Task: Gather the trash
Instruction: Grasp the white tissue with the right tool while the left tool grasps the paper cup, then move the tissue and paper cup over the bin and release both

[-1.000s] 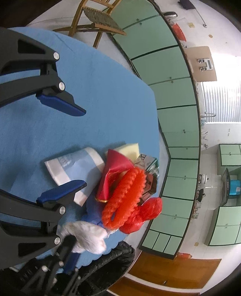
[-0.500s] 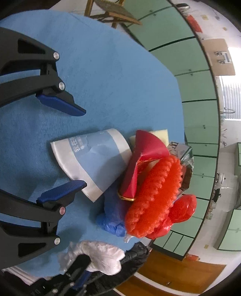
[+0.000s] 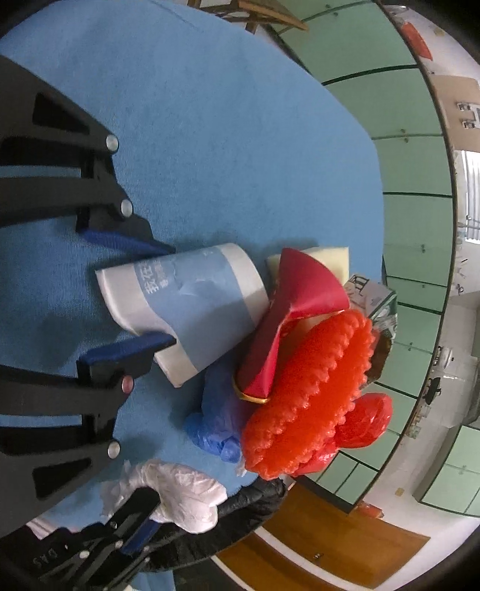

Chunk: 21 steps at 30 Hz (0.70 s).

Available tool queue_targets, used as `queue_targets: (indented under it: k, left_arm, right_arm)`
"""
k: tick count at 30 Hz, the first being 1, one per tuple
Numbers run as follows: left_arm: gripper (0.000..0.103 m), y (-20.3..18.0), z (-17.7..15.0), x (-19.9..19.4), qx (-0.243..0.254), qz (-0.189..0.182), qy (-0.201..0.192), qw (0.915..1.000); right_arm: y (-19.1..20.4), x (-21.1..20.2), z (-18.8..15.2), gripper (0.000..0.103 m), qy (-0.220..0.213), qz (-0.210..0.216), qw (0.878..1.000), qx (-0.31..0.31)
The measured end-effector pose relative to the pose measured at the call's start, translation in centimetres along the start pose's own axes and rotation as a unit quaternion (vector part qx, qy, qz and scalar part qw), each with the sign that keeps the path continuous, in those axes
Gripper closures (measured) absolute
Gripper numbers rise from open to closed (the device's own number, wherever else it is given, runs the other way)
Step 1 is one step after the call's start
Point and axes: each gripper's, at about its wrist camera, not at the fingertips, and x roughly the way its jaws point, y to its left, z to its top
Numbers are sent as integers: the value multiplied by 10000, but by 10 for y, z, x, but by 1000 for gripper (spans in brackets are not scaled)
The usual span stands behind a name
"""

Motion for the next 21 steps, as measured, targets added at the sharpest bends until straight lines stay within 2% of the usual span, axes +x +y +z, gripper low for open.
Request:
queue_targets:
  k: [7,16,21]
  left_arm:
    - [79,-7,-5,-22,184,174,-244,9994]
    - [80,-5,-2,-65,200,130,-523,9983]
    - [80,-21,-1,-88,384,44,-707,9967]
  right_arm:
    - [5,-6,4,84,-83,1,10000,-54]
    - [7,-30,16,84,-356,98,9993,31]
    - [9,-46,23,84,-520,135,9985,59]
